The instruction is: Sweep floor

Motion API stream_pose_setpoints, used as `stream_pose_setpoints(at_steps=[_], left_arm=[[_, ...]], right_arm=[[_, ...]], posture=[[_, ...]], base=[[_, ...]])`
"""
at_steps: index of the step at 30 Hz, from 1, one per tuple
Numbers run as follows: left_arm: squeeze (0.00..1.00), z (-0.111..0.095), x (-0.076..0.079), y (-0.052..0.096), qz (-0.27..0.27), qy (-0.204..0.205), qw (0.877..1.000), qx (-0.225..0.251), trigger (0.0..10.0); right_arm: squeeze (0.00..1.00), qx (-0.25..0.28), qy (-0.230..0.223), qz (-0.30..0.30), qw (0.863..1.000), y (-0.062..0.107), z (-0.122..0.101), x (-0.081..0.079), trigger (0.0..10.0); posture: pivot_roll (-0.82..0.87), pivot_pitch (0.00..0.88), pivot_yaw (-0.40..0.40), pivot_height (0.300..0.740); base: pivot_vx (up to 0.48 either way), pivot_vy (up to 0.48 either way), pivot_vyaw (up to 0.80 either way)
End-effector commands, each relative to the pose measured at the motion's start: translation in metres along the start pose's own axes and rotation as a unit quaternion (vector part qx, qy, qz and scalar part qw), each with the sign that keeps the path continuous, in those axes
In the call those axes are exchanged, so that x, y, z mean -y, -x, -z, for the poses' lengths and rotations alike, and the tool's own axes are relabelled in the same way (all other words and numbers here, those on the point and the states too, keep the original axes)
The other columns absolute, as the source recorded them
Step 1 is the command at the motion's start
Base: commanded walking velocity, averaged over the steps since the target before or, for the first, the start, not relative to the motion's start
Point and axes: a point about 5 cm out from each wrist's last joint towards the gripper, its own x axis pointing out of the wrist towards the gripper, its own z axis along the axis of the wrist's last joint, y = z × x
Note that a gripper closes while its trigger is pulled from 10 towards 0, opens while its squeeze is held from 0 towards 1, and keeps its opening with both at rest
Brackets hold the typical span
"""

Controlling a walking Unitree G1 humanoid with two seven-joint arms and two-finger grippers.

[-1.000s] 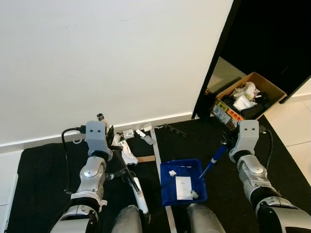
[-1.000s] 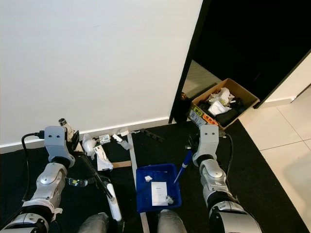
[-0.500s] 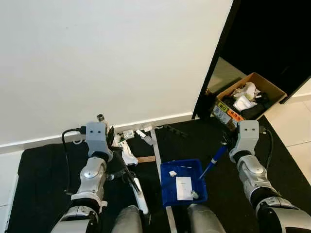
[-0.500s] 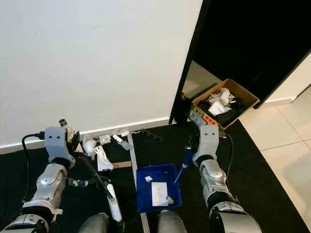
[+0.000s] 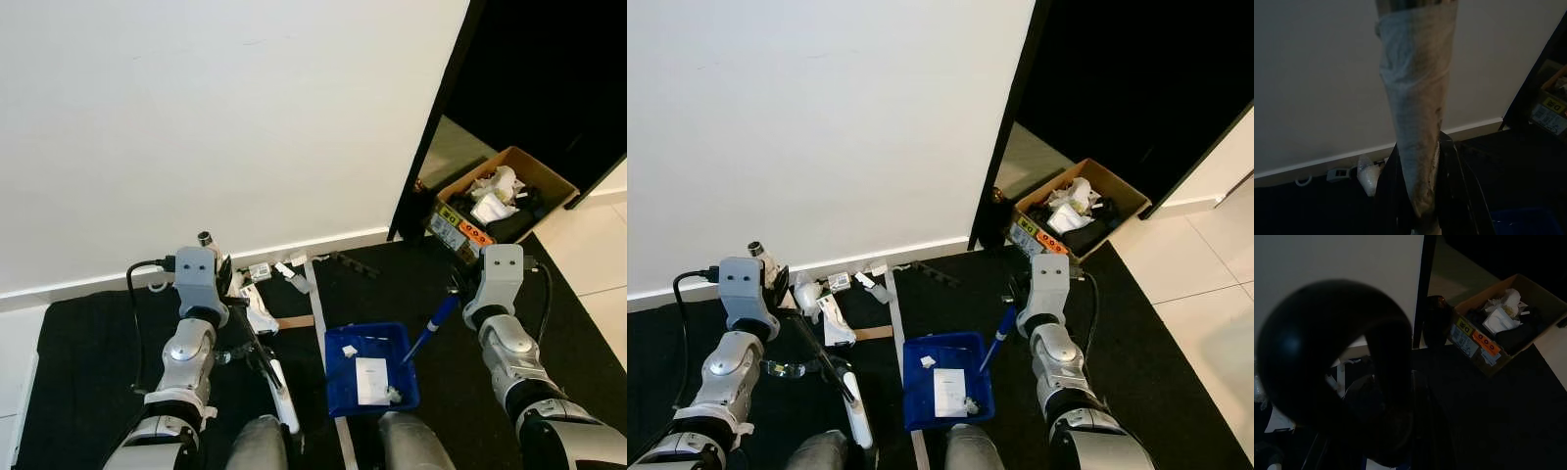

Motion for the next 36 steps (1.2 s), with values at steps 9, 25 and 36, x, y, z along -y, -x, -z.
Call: stream_pose_setpoints(at_steps=[9,25,36], left_arm=[[0.00,0.014,0.003,0.005,0.007,0.001,0.999,-0.042,10.0],[0.00,0.009,-0.007,0.004,0.008,-0.012,0.999,-0.036,10.0],[0.00,0.006,-0.005,0.005,-0.002,-0.011,1.000,-0.016,10.0]], right_arm=[[0.00,-0.016,-0.001,-0.004,1.000,0.000,0.003,-0.002,10.0],[0.00,-0.019,-0.007,-0.001,1.000,-0.004,-0.001,-0.003,10.0],[0.00,-0.024,0.000,0.003,1.000,0.001,0.004,0.004,10.0]], posture=[[0.03,0.025,-0.019,0.740],[0.04,0.034,-0.003,0.740],[0.03,0.042,-0.010,0.740]], base=[[0.000,0.000,0.00],[0.000,0.000,0.00],[0.000,0.000,0.00]])
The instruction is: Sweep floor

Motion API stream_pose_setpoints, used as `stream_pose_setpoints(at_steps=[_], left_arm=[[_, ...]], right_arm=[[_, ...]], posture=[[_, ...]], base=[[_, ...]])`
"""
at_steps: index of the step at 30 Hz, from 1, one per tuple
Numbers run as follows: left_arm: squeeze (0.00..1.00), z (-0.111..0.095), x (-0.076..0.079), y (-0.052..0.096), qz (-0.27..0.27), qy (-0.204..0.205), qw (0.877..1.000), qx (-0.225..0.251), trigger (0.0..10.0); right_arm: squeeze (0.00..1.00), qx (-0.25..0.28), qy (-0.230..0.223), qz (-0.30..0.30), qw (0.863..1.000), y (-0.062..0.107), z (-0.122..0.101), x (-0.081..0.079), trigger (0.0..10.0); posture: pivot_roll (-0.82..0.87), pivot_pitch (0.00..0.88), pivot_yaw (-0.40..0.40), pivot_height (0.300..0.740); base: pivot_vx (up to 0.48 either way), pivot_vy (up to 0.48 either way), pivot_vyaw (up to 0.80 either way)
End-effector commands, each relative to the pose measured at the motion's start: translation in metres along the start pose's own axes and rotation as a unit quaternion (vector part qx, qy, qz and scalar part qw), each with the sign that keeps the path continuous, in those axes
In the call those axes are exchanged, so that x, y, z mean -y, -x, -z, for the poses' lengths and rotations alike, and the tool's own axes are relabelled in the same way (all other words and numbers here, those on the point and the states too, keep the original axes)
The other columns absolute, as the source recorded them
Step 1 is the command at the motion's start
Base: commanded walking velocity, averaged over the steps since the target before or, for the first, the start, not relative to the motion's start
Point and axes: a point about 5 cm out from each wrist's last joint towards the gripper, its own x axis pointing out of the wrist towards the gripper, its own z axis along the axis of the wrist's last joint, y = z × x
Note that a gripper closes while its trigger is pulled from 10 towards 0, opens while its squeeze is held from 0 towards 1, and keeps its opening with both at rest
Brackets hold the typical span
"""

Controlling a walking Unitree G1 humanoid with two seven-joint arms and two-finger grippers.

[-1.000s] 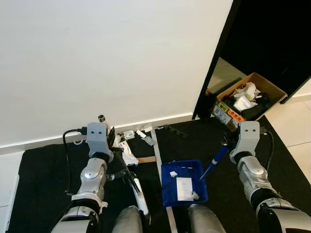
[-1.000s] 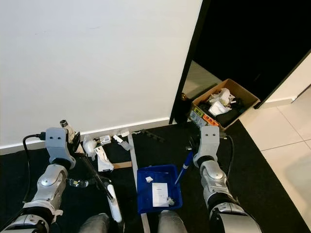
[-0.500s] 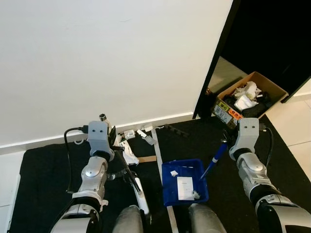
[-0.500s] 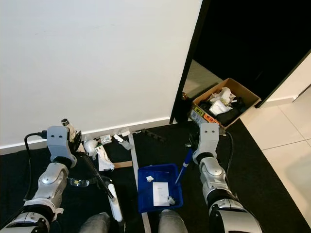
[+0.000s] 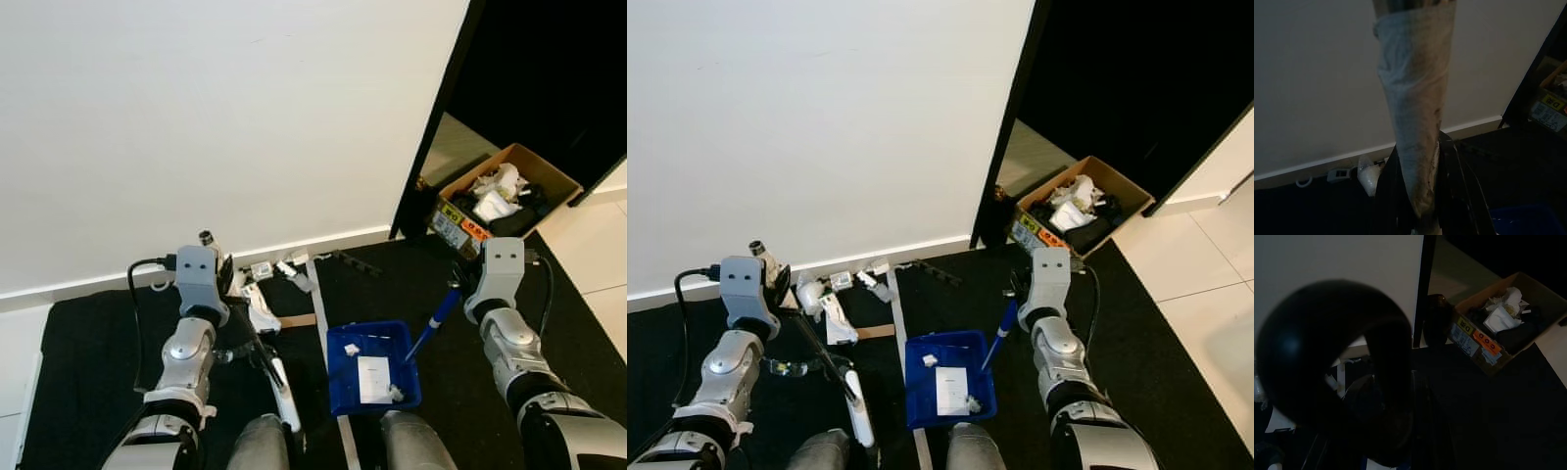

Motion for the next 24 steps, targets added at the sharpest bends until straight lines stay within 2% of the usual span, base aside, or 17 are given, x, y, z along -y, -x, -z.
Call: stream_pose_setpoints(at_steps=[1,24], left_arm=[[0.00,0.0099,-0.0024,0.0067,0.001,-0.009,1.000,-0.024,10.0],[0.00,0.0063,-0.0059,0.0055,0.006,-0.020,1.000,-0.019,10.0]], right_arm=[[0.00,-0.022,-0.002,0.003,1.000,0.0064,0.0124,0.0015,10.0],[0.00,-0.031,0.000,0.004,1.000,0.0108,0.0193,0.0021,10.0]], posture=[[0.03,0.040,-0.008,0.740],[0.05,0.022,-0.004,0.740]], base=[[0.000,0.000,0.00],[0.000,0.000,0.00]])
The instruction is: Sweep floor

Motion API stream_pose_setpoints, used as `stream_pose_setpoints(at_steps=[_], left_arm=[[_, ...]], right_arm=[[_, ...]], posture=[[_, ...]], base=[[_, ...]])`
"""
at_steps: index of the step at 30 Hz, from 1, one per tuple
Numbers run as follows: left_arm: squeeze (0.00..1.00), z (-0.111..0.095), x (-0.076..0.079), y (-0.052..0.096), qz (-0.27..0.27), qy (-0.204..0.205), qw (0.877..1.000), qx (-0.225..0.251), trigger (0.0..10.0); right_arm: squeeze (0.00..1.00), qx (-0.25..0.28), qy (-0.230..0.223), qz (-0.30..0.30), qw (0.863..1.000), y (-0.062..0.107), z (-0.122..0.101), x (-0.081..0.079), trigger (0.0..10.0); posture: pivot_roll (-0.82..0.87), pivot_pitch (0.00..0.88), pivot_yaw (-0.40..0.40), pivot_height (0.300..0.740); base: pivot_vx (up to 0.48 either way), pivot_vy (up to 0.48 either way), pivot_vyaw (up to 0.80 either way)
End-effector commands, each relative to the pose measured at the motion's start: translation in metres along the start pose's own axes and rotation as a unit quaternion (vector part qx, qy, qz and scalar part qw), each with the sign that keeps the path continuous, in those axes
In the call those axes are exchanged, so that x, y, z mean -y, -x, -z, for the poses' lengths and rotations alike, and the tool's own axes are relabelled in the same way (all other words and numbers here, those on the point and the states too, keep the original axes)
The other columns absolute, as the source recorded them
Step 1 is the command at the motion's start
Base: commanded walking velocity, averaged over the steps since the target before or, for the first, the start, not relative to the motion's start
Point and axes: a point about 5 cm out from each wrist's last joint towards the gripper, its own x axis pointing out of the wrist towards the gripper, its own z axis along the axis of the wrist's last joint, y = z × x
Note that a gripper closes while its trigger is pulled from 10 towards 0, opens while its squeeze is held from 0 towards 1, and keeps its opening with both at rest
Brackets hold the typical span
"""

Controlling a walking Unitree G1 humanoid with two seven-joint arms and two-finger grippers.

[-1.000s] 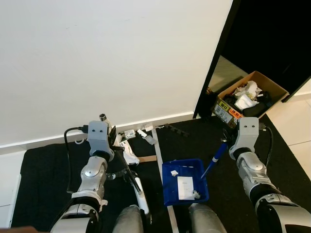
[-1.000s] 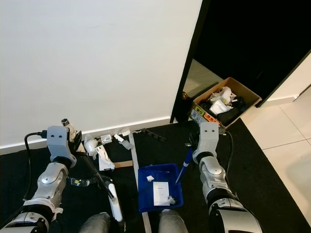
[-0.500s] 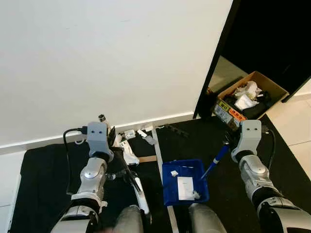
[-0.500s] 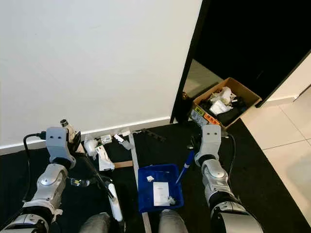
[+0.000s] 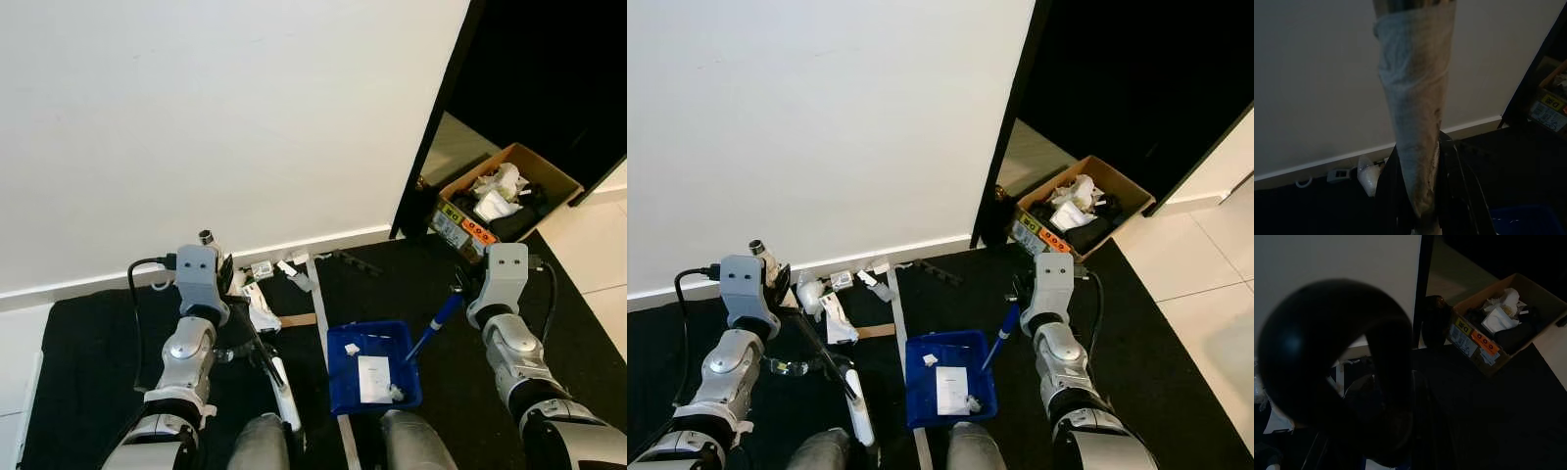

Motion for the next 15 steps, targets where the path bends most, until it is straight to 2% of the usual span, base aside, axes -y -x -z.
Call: stream_pose_setpoints(at_steps=[1,15], left_arm=[[0.00,0.0067,-0.0063,0.0059,0.003,-0.019,1.000,-0.020,10.0],[0.00,0.0071,-0.0076,0.0071,0.005,-0.025,0.999,-0.021,10.0]], right_arm=[[0.00,-0.035,-0.001,0.001,0.999,0.0063,0.0149,0.0000,10.0],[0.00,-0.037,0.001,-0.003,0.999,0.0063,0.0157,-0.0021,10.0]], posture=[[0.05,0.020,-0.004,0.740],[0.05,0.012,-0.002,0.740]], base=[[0.000,0.000,0.00],[0.000,0.000,0.00]])
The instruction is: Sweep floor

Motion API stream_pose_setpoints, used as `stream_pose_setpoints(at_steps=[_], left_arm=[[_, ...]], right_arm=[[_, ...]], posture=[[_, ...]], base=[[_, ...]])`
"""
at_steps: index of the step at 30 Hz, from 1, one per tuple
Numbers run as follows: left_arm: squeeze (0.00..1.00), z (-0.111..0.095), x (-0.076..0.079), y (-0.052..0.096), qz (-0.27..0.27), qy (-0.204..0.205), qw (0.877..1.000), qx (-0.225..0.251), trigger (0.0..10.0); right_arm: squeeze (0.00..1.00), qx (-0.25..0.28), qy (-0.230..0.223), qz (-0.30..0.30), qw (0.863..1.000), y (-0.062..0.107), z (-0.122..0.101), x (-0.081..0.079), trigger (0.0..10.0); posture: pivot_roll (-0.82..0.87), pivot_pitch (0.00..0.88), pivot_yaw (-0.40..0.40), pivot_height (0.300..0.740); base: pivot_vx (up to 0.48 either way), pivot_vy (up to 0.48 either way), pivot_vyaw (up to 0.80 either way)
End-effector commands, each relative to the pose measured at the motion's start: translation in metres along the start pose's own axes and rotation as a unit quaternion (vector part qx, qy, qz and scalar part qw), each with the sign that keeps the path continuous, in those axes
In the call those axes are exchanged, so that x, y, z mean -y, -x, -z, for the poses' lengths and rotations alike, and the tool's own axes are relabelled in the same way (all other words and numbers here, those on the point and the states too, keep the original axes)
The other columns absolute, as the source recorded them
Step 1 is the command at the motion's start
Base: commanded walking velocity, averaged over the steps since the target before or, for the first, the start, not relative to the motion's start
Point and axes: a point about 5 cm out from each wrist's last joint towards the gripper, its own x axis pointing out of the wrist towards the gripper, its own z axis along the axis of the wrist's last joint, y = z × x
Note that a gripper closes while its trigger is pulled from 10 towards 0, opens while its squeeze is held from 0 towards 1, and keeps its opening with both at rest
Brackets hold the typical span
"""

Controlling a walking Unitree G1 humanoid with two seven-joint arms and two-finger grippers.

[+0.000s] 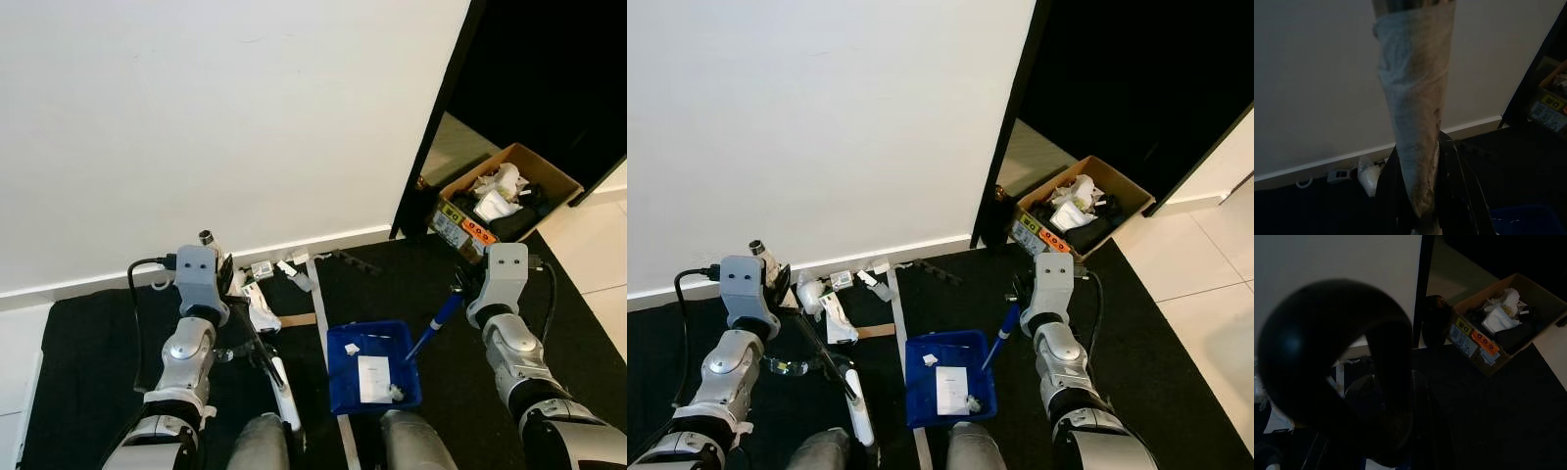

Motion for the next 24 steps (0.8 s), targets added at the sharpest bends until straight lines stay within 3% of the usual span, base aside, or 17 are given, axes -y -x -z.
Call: stream_pose_setpoints(at_steps=[1,24], left_arm=[[0.00,0.0072,-0.0073,0.0062,0.005,-0.023,0.999,-0.023,10.0],[0.00,0.0075,-0.0072,0.0062,0.004,-0.023,0.999,-0.025,10.0]], right_arm=[[0.00,-0.038,0.000,-0.002,0.999,0.0065,0.0161,-0.0019,10.0],[0.00,-0.038,-0.001,-0.002,0.999,0.0063,0.0164,-0.0036,10.0]], posture=[[0.05,0.011,-0.002,0.740],[0.05,0.013,-0.007,0.740]], base=[[0.000,0.000,0.00],[0.000,0.000,0.00]])
